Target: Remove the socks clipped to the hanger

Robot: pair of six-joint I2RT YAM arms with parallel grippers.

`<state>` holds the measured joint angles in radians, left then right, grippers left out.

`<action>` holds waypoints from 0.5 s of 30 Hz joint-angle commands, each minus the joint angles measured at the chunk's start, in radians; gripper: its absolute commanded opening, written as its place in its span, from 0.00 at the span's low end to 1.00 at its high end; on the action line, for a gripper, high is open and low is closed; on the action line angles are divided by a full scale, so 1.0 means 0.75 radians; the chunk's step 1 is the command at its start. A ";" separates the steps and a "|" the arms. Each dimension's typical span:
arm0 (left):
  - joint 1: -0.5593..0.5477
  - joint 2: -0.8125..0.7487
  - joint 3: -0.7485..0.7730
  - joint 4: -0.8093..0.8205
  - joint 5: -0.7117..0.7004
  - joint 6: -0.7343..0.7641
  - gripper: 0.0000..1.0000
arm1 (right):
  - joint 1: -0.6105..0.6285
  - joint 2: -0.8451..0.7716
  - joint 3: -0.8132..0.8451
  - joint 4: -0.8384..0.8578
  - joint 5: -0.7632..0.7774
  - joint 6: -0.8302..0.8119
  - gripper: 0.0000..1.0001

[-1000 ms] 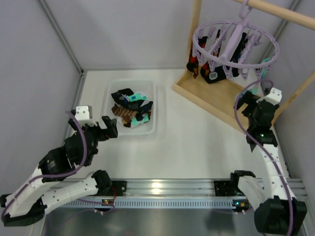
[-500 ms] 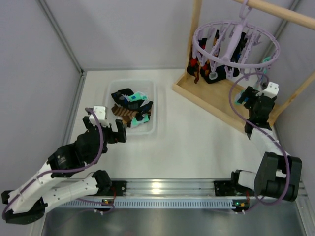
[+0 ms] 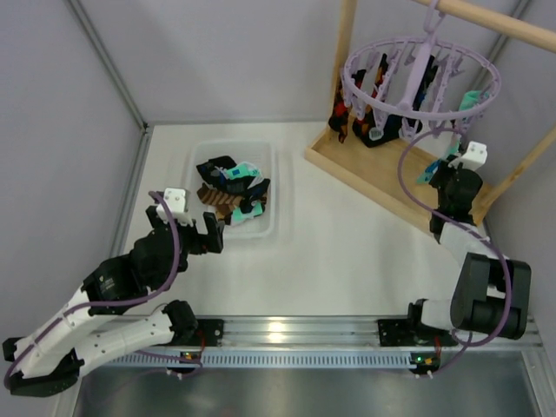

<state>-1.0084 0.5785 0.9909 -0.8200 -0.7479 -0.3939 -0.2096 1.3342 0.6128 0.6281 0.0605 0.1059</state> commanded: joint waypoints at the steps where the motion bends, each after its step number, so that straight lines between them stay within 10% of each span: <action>1: 0.001 0.006 0.014 0.024 -0.001 -0.013 0.98 | 0.038 -0.165 -0.021 0.106 -0.013 0.018 0.00; 15: 0.001 0.274 0.427 0.073 0.279 -0.131 0.98 | 0.676 -0.670 -0.308 -0.119 0.512 0.082 0.00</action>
<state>-1.0084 0.7185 1.2339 -0.8154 -0.6346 -0.4744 0.2260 0.8673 0.3866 0.5713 0.3050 0.1516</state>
